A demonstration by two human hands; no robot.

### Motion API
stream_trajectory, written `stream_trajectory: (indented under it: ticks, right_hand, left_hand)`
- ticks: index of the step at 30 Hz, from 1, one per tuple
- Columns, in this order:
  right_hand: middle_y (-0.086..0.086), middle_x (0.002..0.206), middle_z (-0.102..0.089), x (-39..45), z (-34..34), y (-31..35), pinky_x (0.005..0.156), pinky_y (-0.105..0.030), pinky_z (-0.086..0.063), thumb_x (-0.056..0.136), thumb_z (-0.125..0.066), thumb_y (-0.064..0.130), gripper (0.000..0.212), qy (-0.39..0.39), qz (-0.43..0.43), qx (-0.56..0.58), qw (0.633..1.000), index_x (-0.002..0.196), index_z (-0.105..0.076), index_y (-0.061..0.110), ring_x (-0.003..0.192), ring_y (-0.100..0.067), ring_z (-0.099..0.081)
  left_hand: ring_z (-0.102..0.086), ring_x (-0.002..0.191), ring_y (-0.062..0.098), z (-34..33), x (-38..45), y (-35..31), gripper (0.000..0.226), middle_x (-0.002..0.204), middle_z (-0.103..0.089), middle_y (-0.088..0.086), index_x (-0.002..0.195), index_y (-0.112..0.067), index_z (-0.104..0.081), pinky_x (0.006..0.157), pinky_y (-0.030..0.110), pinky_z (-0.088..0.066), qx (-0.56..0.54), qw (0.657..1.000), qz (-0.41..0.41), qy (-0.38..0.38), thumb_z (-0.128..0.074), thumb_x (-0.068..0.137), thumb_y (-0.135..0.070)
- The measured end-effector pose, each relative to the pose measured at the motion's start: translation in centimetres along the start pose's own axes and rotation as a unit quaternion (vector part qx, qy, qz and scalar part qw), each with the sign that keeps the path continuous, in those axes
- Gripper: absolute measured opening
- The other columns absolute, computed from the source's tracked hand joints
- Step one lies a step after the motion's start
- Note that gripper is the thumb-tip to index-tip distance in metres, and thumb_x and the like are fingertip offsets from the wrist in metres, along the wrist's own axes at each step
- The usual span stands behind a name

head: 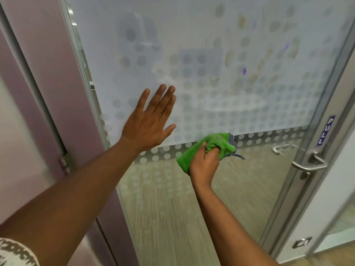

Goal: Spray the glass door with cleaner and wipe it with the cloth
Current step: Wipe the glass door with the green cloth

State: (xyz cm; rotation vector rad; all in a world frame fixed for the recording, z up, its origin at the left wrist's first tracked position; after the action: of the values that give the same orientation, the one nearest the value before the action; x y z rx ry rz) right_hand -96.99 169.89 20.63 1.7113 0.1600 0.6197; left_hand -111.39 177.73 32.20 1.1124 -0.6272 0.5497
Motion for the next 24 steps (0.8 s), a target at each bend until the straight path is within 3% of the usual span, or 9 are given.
stream_trajectory:
  ticks: [4,6,9,11,13,17,20,22,24]
  right_hand:
    - [-0.002,0.095,-0.058,0.0,-0.2,1.1,0.079,-0.028,-0.042,0.103,-0.042,0.037,0.027,0.002,0.03,0.026,0.999,0.095,-0.052,0.014,0.091,-0.018,-0.058]
    - [0.0,0.099,-0.057,-0.5,-0.3,2.1,0.086,-0.025,-0.042,0.102,-0.032,0.046,0.039,0.015,0.082,0.035,0.996,0.099,-0.057,0.016,0.094,-0.012,-0.056]
    - [0.003,0.102,-0.056,-0.6,-0.9,3.9,0.09,-0.027,-0.044,0.103,-0.031,0.041,0.032,0.059,0.199,-0.001,0.978,0.099,-0.06,0.029,0.095,-0.005,-0.053]
    - [0.001,0.109,-0.051,0.3,-1.3,4.7,0.092,-0.039,-0.044,0.102,-0.04,0.03,0.028,0.063,0.281,-0.09,0.953,0.096,-0.063,0.015,0.102,-0.015,-0.051]
    - [-0.01,0.126,-0.049,1.8,-1.5,4.8,0.102,-0.048,-0.038,0.099,-0.047,0.025,0.028,0.029,0.334,-0.173,0.926,0.11,-0.064,0.007,0.119,-0.029,-0.047]
    - [-0.027,0.153,-0.028,3.3,-2.5,4.7,0.116,-0.056,-0.019,0.099,-0.051,0.029,0.038,-0.047,0.308,-0.219,0.925,0.13,-0.055,0.008,0.142,-0.044,-0.026]
    - [-0.022,0.16,-0.016,1.2,-4.6,3.9,0.116,-0.056,-0.018,0.103,-0.039,0.037,0.046,-0.022,0.32,-0.252,0.913,0.145,-0.043,0.019,0.147,-0.04,-0.018]
    - [-0.017,0.16,-0.017,-0.4,-4.6,2.0,0.113,-0.054,-0.022,0.104,-0.037,0.037,0.047,0.017,0.324,-0.268,0.907,0.15,-0.037,0.026,0.143,-0.039,-0.023]
    - [-0.019,0.155,-0.027,-0.5,-3.2,0.3,0.107,-0.056,-0.03,0.101,-0.043,0.032,0.043,0.028,0.32,-0.278,0.905,0.144,-0.043,0.028,0.134,-0.042,-0.032]
  left_hand:
    - [-0.001,0.157,0.034,-0.1,0.0,0.0,0.08,0.169,0.004,0.018,0.16,0.0,0.002,0.125,0.054,-0.002,-0.002,1.0,-0.003,-0.013,-0.012,0.105,-0.057]
    - [-0.001,0.157,0.034,-0.1,0.0,-0.1,0.081,0.169,0.005,0.018,0.16,0.0,0.003,0.125,0.054,-0.002,-0.004,1.0,-0.002,-0.016,-0.012,0.104,-0.057]
    - [-0.002,0.157,0.034,-0.1,0.1,0.0,0.081,0.169,0.004,0.018,0.16,0.0,0.003,0.125,0.054,-0.003,-0.004,1.0,-0.002,-0.021,-0.013,0.104,-0.057]
    - [-0.002,0.157,0.034,-0.1,0.1,0.0,0.082,0.169,0.004,0.018,0.16,0.0,0.003,0.125,0.054,-0.004,-0.007,1.0,-0.003,-0.024,-0.014,0.104,-0.058]
    - [-0.002,0.157,0.034,-0.1,0.1,0.1,0.082,0.169,0.003,0.019,0.16,0.0,0.002,0.125,0.054,-0.003,-0.01,1.0,-0.004,-0.026,-0.015,0.104,-0.058]
    - [-0.002,0.157,0.034,-0.3,0.1,-0.1,0.081,0.169,0.003,0.018,0.16,-0.001,0.001,0.125,0.054,-0.002,-0.005,0.999,-0.006,-0.031,-0.013,0.104,-0.057]
    - [-0.003,0.157,0.034,-0.3,0.1,-0.1,0.081,0.169,0.003,0.018,0.16,0.0,0.0,0.125,0.054,-0.002,0.001,0.999,-0.004,-0.038,-0.012,0.104,-0.057]
    - [-0.003,0.157,0.035,-0.3,0.1,0.0,0.081,0.169,0.002,0.019,0.16,0.0,-0.001,0.125,0.055,-0.003,0.001,0.999,-0.005,-0.04,-0.012,0.104,-0.058]
    - [-0.003,0.157,0.035,-0.3,0.0,0.0,0.082,0.169,0.002,0.019,0.16,0.0,-0.002,0.125,0.055,-0.004,-0.002,0.999,-0.005,-0.041,-0.015,0.104,-0.058]
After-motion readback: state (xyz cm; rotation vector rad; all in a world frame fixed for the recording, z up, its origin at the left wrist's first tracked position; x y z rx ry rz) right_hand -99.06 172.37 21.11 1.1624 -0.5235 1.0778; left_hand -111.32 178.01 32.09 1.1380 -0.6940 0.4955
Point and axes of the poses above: each hand's wrist, its own x-axis towards the middle knuckle, its own z-axis out of the back of the hand, y = z × x, the point moved 4 cm from there along x, towards the middle knuckle
